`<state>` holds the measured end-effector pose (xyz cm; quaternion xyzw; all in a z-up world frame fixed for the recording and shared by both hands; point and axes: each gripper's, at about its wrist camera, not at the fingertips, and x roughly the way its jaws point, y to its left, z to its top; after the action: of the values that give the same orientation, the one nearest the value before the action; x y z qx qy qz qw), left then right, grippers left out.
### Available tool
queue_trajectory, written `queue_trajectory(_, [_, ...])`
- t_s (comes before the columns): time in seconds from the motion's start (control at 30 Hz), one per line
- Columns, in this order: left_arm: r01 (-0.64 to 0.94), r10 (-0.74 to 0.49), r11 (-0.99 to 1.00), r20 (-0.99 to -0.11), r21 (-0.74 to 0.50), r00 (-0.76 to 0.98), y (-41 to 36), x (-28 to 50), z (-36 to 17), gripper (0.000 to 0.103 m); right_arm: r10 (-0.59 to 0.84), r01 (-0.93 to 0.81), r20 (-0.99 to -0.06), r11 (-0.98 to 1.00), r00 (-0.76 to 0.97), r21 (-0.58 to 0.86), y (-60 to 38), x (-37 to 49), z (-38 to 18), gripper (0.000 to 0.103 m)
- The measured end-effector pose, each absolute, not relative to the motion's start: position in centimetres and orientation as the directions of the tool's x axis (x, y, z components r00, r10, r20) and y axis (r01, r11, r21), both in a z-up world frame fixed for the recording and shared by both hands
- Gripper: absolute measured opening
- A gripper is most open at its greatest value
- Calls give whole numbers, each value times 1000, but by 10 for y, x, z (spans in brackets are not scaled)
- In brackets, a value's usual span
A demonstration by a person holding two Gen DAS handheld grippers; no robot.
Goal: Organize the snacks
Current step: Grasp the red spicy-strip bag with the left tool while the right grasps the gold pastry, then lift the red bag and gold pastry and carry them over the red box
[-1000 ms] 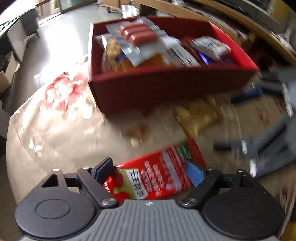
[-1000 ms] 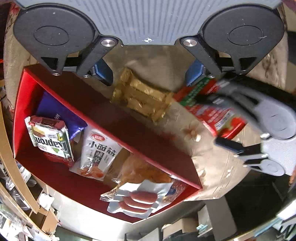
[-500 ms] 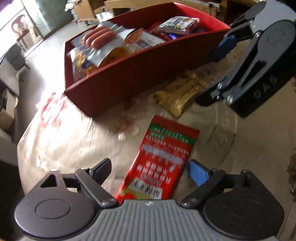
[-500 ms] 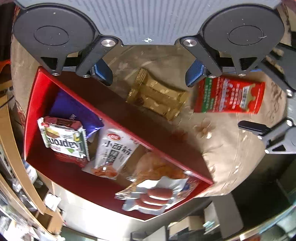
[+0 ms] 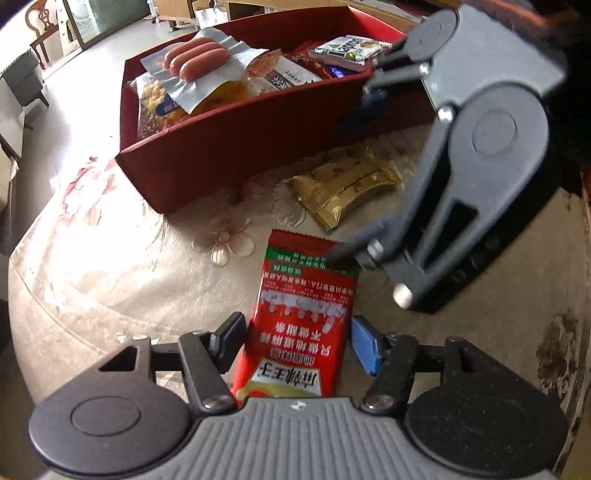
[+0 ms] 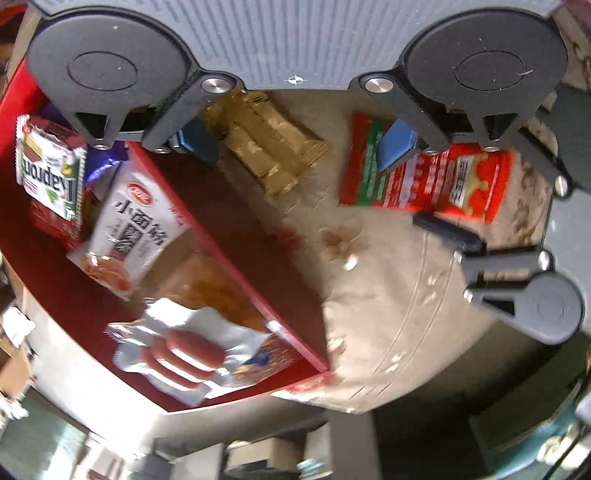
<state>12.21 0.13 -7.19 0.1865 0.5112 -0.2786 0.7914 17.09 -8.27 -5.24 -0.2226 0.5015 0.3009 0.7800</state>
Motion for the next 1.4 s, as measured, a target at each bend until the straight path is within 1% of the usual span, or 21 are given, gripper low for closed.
queue_trajectory(0.03, [631,-250,776,-913,11,322,3,120,-72,59,243,-697,-925,717,292,-32,-82,169,-55,96])
queue_trajectory(0.07, [633,-249,774,-913,15,325,5,116,-72,59,251,-699,-933,715,260,-3,-82,166,-59,99])
queue_trajectory(0.17, [630,-250,776,-913,10,323,9,110,-72,61,316,-692,-922,718,225,77,-88,150,-61,99])
queue_trajectory(0.23, [633,-252,774,-916,3,312,12,108,-72,61,397,-658,-904,725,160,202,-98,144,-58,98])
queue_trajectory(0.27, [634,-250,773,-916,6,314,12,108,-72,61,422,-643,-897,725,130,247,-102,140,-57,96])
queue_trajectory(0.37, [637,-243,770,-916,17,318,10,107,-73,61,383,-660,-916,720,122,213,-104,124,-53,95])
queue_trajectory(0.47, [635,-235,772,-919,22,317,9,110,-73,62,304,-663,-934,741,186,109,-103,118,-48,95])
queue_trajectory(0.53, [631,-225,775,-918,35,327,7,111,-71,62,228,-634,-940,773,253,17,-100,123,-50,93])
queue_trajectory(0.63, [633,-212,772,-916,57,340,5,114,-72,66,162,-595,-945,803,284,-41,-95,130,-61,90])
queue_trajectory(0.67, [641,-208,764,-914,71,348,5,115,-73,67,149,-585,-948,810,282,-47,-92,132,-66,89])
queue_trajectory(0.7, [636,-204,768,-913,75,354,5,116,-72,69,141,-564,-947,824,289,-50,-92,134,-71,91])
queue_trajectory(0.8, [622,-203,781,-916,61,345,6,124,-73,70,163,-495,-937,869,310,-12,-101,135,-71,90])
queue_trajectory(0.93, [611,-193,788,-916,69,352,6,126,-74,74,138,-446,-932,895,334,-28,-103,130,-73,92])
queue_trajectory(0.97, [599,-193,799,-918,59,347,8,127,-74,74,129,-430,-934,902,332,-28,-105,129,-74,94])
queue_trajectory(1.0, [586,-194,809,-920,47,341,10,129,-75,74,128,-414,-934,910,333,-23,-108,129,-74,93])
queue_trajectory(1.07, [563,-202,826,-920,25,336,14,131,-76,71,101,-392,-937,919,335,-41,-109,125,-72,90])
queue_trajectory(1.1, [556,-200,831,-920,24,338,16,131,-76,65,96,-386,-936,921,338,-45,-110,122,-71,85])
queue_trajectory(1.13, [546,-198,837,-919,22,340,17,129,-74,54,93,-380,-935,924,343,-48,-110,120,-71,81])
queue_trajectory(1.2, [515,-177,856,-922,29,345,19,129,-71,52,97,-367,-933,930,346,-39,-111,114,-68,64])
queue_trajectory(1.27, [502,-172,865,-924,25,342,21,129,-71,52,87,-351,-931,935,354,-46,-110,108,-66,58])
queue_trajectory(1.4, [484,-162,875,-927,24,339,19,123,-72,52,86,-340,-931,940,353,-42,-109,93,-65,57])
